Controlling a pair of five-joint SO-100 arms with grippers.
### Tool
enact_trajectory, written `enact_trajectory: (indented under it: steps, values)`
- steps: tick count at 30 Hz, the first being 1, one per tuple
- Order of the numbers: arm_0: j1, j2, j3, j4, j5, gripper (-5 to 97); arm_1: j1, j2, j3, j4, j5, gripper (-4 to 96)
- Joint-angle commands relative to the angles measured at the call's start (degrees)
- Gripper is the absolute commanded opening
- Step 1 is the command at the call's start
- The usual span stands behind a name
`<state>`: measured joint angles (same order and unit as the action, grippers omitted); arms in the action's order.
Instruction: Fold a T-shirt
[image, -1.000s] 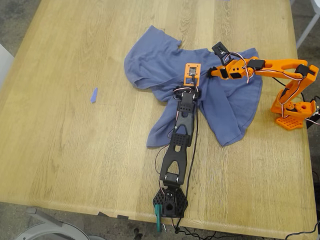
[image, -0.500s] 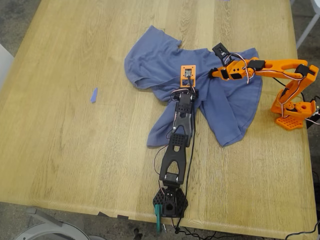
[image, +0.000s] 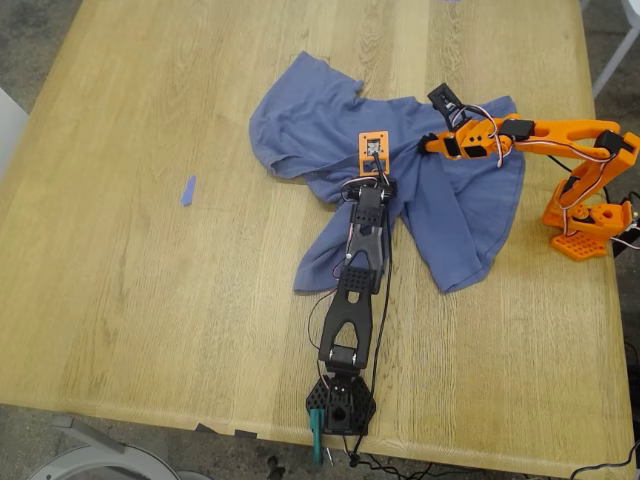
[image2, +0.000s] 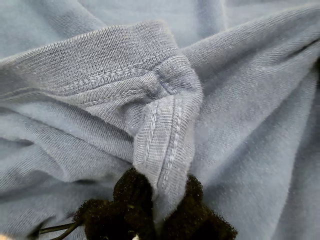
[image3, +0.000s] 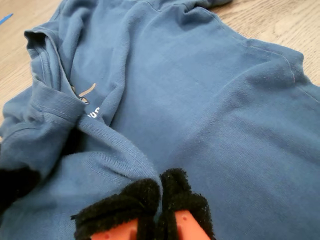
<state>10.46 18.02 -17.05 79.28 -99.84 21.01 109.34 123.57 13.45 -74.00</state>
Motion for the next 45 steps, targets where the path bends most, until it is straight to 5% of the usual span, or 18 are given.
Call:
enact_trajectory:
  steps: [1, 25, 45]
  values:
    - [1.58, 14.5, -2.02, 0.79, 0.09, 0, 1.14, 3.52, -0.35, -1.32, -0.26, 0.0]
    - [24.08, 23.12, -2.02, 4.22, 0.53, 0, 6.94, 3.43, 1.76, -4.31, -0.53, 0.0]
    - [38.5, 10.63, -2.02, -2.2, 0.0, 0, 12.39, 3.78, 3.08, -5.19, -0.53, 0.0]
